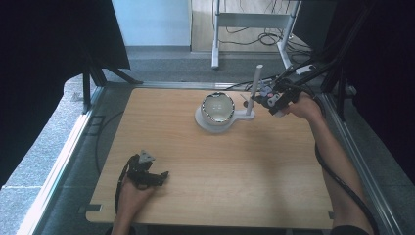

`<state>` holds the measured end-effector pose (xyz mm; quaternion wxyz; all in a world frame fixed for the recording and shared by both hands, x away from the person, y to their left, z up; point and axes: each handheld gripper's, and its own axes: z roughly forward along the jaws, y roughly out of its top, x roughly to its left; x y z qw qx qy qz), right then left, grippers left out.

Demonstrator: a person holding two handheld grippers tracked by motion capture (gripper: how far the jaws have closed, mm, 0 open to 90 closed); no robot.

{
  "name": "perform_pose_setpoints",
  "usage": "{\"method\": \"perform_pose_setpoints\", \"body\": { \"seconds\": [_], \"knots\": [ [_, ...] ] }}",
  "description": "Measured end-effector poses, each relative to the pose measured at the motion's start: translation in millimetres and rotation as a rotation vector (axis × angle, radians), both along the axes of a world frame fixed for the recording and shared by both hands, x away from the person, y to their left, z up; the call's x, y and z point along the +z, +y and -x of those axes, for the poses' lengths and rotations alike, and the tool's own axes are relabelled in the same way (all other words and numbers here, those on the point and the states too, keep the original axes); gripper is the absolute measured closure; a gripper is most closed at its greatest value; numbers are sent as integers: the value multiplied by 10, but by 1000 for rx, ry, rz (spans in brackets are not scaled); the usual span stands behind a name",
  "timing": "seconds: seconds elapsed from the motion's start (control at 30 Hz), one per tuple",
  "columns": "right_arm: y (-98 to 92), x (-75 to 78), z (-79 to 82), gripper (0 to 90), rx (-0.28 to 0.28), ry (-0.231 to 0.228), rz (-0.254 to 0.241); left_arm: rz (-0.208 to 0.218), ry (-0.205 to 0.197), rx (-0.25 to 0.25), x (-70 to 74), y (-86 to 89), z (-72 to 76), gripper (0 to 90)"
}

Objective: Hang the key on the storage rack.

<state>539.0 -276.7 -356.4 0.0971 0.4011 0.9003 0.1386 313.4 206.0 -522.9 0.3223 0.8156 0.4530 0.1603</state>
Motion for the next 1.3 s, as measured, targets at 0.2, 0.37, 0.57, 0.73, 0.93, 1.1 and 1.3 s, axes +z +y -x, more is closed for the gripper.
{"method": "perform_pose_setpoints", "body": {
  "seconds": [0.2,0.37,0.57,0.73,0.93,1.1,1.3],
  "knots": [
    [53,-139,-51,439,12,-28,8,0,0,0,0,0,0,40],
    [126,-243,-91,425,28,-35,6,0,0,1,0,0,1,40],
    [219,-359,-108,392,48,-47,8,2,1,-1,0,0,1,40],
    [264,-439,-114,324,56,-44,21,0,0,-1,0,0,0,40],
    [261,-495,-95,241,74,-29,28,0,0,-1,0,0,0,40],
    [227,-517,-63,179,78,-13,46,1,1,-1,0,0,1,40],
    [209,-496,16,149,87,-17,54,0,1,0,0,0,0,40]
  ]
}}
